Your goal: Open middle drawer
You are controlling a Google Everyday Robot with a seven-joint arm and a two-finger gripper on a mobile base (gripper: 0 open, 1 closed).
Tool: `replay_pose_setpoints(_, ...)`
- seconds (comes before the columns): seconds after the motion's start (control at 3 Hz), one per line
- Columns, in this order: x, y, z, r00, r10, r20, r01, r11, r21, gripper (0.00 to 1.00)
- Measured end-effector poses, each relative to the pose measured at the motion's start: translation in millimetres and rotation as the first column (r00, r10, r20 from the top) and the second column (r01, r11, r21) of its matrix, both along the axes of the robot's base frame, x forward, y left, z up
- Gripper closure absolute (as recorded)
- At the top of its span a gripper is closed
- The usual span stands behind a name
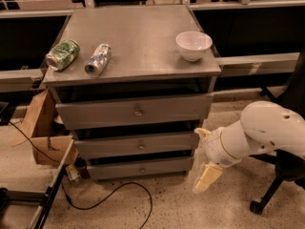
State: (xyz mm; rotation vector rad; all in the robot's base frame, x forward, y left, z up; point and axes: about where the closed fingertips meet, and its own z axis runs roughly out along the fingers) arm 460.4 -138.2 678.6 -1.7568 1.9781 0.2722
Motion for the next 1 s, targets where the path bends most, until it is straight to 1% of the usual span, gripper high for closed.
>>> replay_pose_setpoints(0.33,2,-7,-3,0.9993,-0.034,0.012,0.034,0.999,-0.011,0.00)
replay_pose_setpoints(0.67,31,-22,-24,0.9976,-0.060,0.034,0.060,0.998,0.008,0.00)
replay_pose_setpoints(1.0,69,-30,-68,0.9975,-0.070,-0.005,0.070,0.997,0.025,0.00)
